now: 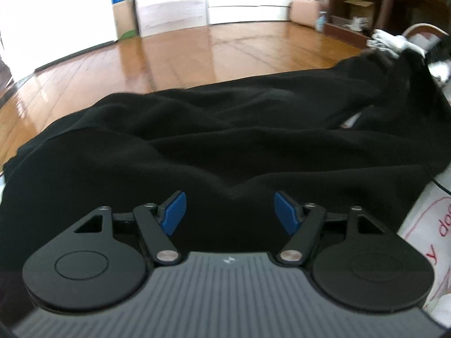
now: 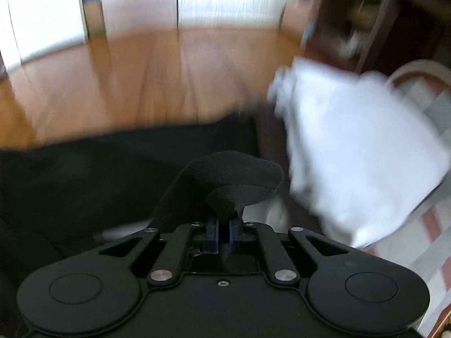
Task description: Fold clothes
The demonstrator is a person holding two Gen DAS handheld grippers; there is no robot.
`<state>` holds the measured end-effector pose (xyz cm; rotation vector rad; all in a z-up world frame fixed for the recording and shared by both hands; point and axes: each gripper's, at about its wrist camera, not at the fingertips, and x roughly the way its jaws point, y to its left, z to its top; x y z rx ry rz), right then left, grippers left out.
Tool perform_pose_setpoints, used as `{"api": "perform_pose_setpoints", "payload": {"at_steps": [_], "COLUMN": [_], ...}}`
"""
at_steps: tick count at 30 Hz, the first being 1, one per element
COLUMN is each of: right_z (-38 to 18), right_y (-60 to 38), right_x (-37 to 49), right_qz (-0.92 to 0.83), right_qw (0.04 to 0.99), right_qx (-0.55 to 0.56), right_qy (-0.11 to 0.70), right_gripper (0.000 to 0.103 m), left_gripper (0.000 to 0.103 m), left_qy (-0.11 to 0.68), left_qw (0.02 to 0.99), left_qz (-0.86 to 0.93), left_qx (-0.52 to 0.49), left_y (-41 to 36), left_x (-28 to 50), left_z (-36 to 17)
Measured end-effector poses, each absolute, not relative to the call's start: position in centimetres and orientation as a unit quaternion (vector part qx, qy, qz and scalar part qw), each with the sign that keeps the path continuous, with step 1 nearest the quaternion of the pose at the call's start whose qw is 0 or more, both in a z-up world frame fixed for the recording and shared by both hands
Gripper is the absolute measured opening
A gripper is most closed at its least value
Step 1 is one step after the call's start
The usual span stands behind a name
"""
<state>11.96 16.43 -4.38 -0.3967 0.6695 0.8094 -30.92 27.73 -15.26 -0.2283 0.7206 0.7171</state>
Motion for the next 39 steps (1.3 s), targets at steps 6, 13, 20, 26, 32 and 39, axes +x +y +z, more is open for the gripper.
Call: {"api": "perform_pose_setpoints", "payload": {"at_steps": [6, 13, 20, 26, 32, 39], "right_z": [-1.4, -1.2, -1.5, -6.0, -10.4, -13.9], "right_y": [16.1, 14.7, 11.4, 5.4, 2.8, 5.2], "right_x": [10.9, 14.1, 17.5, 20.8, 23.1, 23.0], "right_qz": [0.342, 0.319, 0.299, 0.238, 0.193, 0.218], "right_qw": [0.899, 0.911, 0.897, 0.828, 0.737, 0.657], "right_qx": [-0.200, -0.129, 0.007, 0.169, 0.274, 0.297], "right_qy": [0.188, 0.226, 0.325, 0.480, 0.587, 0.658], "right_gripper": [0.006, 0.023, 0.074, 0.085, 0.085, 0.085], "left_gripper": [0.069, 0.070, 0.070, 0.070, 0.070, 0.070], "left_qy": [0.367, 0.414, 0.350, 0.336, 0.337, 0.293], "left_qw": [0.862, 0.822, 0.850, 0.854, 0.819, 0.786], "left_qz": [0.339, 0.378, 0.357, 0.313, 0.319, 0.366], "left_qx": [-0.089, -0.100, -0.165, -0.245, -0.338, -0.403], "left_y": [27.6, 29.2, 29.3, 28.1, 29.4, 31.7], "left_x": [-30.2, -30.2, -31.9, -29.5, -30.2, -33.2], "left_z": [-16.0, -17.5, -15.3, -15.6, -18.2, -18.6]}}
